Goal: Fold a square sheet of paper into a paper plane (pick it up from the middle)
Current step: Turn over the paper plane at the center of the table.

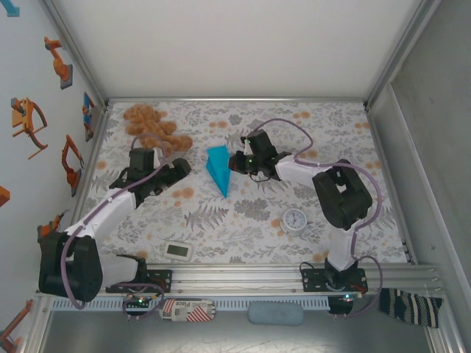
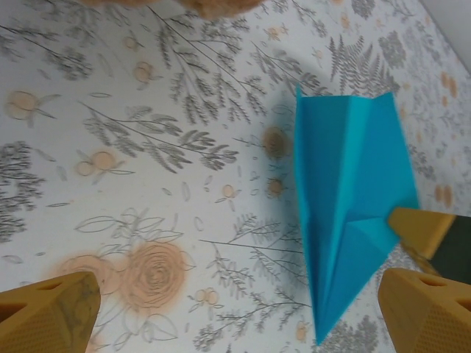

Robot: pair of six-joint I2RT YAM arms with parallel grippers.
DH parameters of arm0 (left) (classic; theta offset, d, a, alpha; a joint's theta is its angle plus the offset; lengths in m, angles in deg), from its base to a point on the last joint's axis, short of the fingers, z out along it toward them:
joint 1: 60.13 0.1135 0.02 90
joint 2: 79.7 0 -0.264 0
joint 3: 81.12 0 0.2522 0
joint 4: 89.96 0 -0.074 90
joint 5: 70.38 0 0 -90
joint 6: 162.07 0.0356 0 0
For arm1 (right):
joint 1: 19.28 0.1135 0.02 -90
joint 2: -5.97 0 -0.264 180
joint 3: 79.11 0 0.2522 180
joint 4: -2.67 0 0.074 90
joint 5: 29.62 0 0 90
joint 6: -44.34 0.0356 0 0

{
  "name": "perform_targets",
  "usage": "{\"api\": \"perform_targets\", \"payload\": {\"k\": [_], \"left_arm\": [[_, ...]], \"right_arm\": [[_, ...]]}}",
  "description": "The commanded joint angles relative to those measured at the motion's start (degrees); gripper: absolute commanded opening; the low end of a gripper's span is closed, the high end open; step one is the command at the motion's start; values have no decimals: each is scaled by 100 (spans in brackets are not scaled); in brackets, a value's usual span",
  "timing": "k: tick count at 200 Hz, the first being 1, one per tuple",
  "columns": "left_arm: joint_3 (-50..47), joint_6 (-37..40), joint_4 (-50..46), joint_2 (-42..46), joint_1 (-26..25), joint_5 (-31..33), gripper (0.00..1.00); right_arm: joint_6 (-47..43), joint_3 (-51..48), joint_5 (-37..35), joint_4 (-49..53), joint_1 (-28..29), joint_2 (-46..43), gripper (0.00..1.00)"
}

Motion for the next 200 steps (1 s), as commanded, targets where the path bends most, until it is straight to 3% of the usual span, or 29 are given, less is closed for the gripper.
{"api": "perform_targets", "payload": {"k": [1, 60, 138, 200], "left_arm": [[-71, -271, 594, -276, -66, -637, 100], [215, -462, 1087, -1203, -580, -939, 89], [1146, -655, 1244, -2659, -1000, -1072, 52], [1799, -638, 673, -3369, -1096, -815, 32]], "right_arm": [[369, -284, 728, -1261, -159, 212, 0], [374, -736, 643, -1403, -348, 301, 0], [474, -882, 681, -1561, -438, 420, 0], [491, -912, 683, -1552, -445, 430, 0]]}}
